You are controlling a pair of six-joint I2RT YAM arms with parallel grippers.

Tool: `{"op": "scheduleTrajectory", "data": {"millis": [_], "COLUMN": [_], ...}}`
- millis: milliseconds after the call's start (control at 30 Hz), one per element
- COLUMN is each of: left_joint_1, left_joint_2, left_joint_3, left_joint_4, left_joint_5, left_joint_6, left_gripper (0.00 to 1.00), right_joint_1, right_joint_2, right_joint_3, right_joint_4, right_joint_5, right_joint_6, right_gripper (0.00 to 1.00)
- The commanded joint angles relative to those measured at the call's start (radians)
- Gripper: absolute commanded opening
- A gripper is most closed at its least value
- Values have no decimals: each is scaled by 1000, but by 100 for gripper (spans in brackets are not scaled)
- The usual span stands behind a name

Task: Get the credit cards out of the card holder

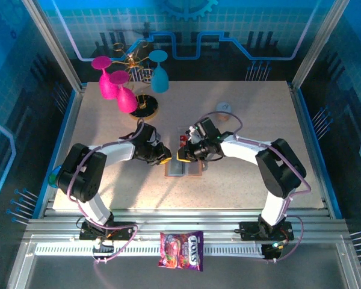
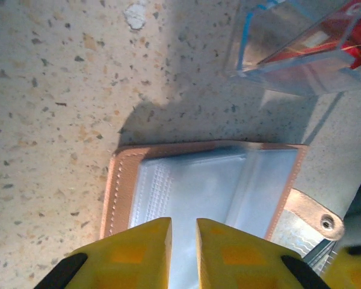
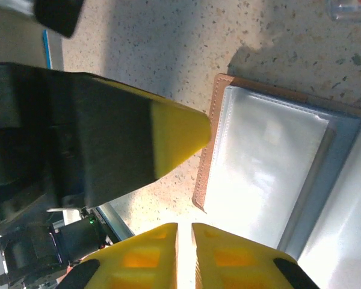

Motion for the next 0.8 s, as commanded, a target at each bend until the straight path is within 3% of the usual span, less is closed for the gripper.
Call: {"op": "scheduleTrajectory", "data": {"millis": [0, 267, 767], "left_joint_1": [-9, -18, -20], "left_joint_2": [-47, -49, -2], "left_joint_3": [-34, -73, -69], "left_joint_4": [-16, -2, -28], "left_joint_5": [-20, -29, -42], "left_joint_6": [-26, -39, -16], "left_gripper": [18, 5, 3], "right_joint_1": [13, 17, 17], "right_joint_2": [45, 98, 128], "right_joint_3": [21, 49, 59], "right_joint_4": [15, -42, -66], "right_joint_5": [-52, -35, -33], "right_joint_6": [23, 0, -10], "right_gripper": [17, 21, 26]}}
